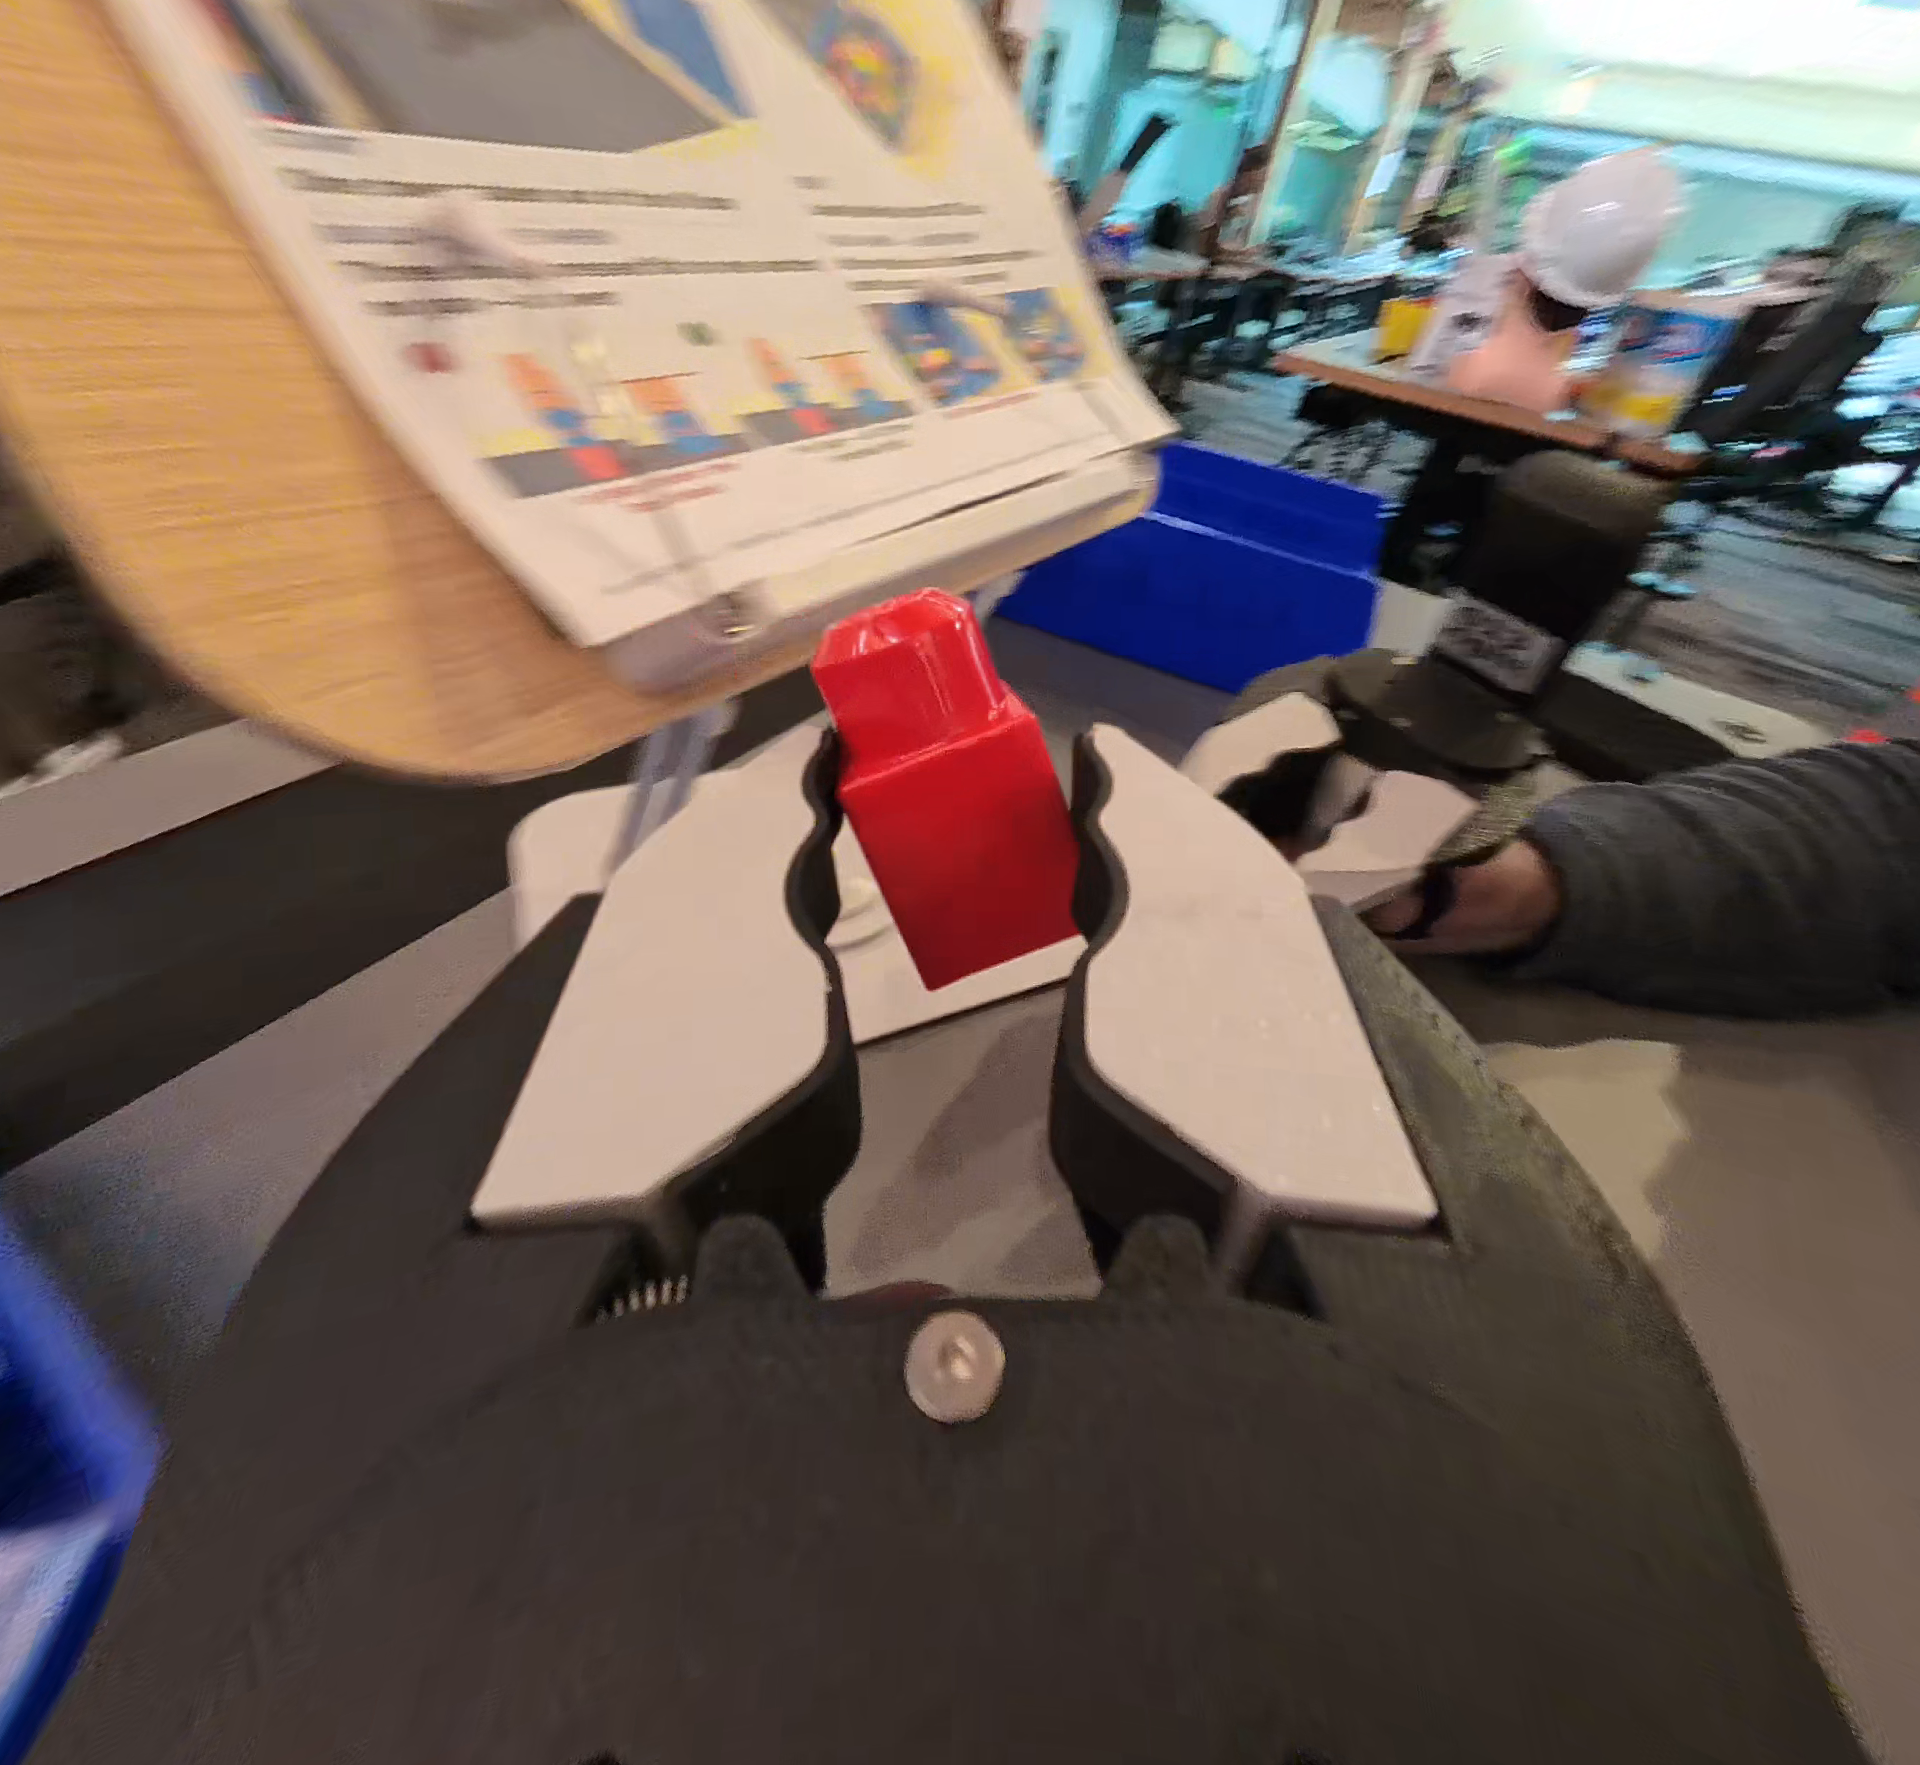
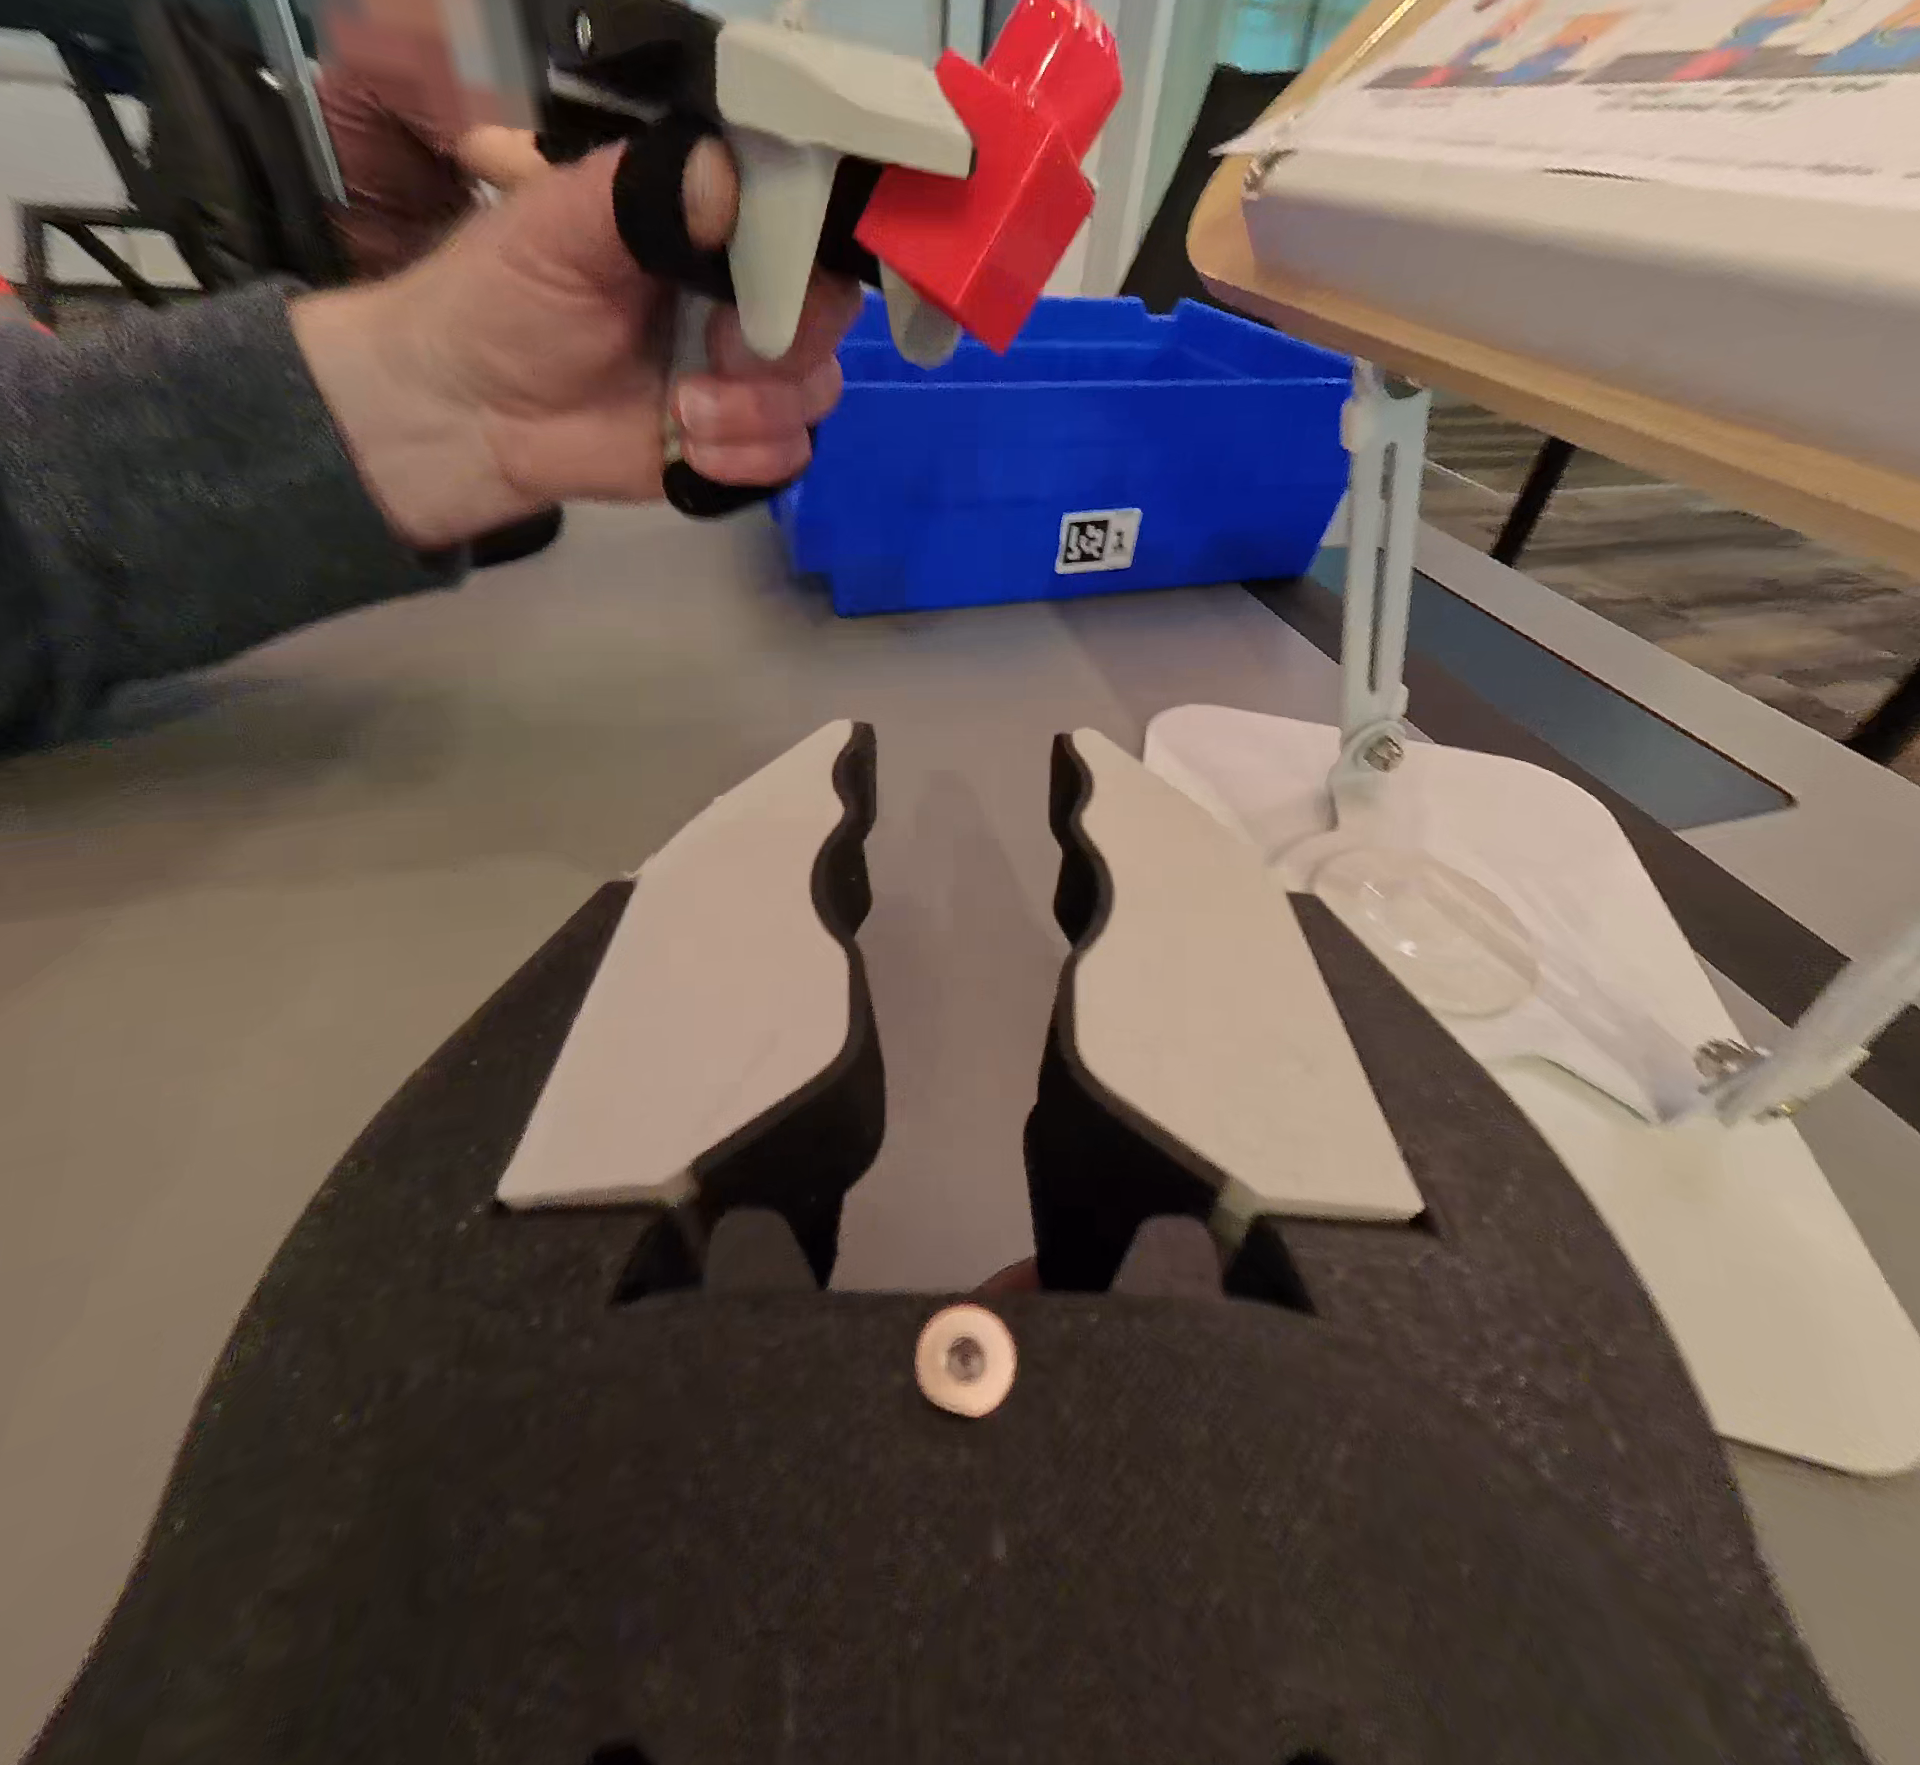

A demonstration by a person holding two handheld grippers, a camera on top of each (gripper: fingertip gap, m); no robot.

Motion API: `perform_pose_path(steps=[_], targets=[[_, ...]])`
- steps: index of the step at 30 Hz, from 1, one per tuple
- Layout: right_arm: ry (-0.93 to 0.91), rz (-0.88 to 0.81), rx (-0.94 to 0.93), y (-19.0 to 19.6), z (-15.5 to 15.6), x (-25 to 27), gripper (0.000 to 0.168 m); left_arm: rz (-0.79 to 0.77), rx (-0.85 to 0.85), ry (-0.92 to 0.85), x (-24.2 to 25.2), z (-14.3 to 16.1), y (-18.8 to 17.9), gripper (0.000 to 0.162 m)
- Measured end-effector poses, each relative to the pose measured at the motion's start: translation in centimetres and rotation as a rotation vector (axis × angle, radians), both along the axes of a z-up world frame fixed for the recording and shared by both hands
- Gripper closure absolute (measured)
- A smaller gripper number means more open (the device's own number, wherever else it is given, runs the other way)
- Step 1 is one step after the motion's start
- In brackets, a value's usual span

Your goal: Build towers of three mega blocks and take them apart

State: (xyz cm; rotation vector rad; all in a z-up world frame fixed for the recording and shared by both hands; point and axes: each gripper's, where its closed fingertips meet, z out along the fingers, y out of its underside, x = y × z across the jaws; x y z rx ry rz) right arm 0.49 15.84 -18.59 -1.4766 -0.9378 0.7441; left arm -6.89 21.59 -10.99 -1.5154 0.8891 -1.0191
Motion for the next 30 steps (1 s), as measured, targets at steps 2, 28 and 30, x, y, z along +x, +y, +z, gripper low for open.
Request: perform_pose_path(steps=[2, 28, 30], targets=[[0.045, 0.064, -0.010, -0.8, 0.5, -0.4, 0.133, -0.094, 0.013, -0.051, 2.0, 0.0, -1.9, 0.121], [0.283, 0.347, -0.161, -3.5, 2.5, -1.1, 0.129, -0.491, 0.034, -0.093, 9.2, -3.2, -8.8, 0.122], [0.252, 0.334, -0.143, -3.5, 2.3, -1.3, 0.129, -0.498, 0.037, -0.080, 9.0, -3.2, -8.9, 0.123]])
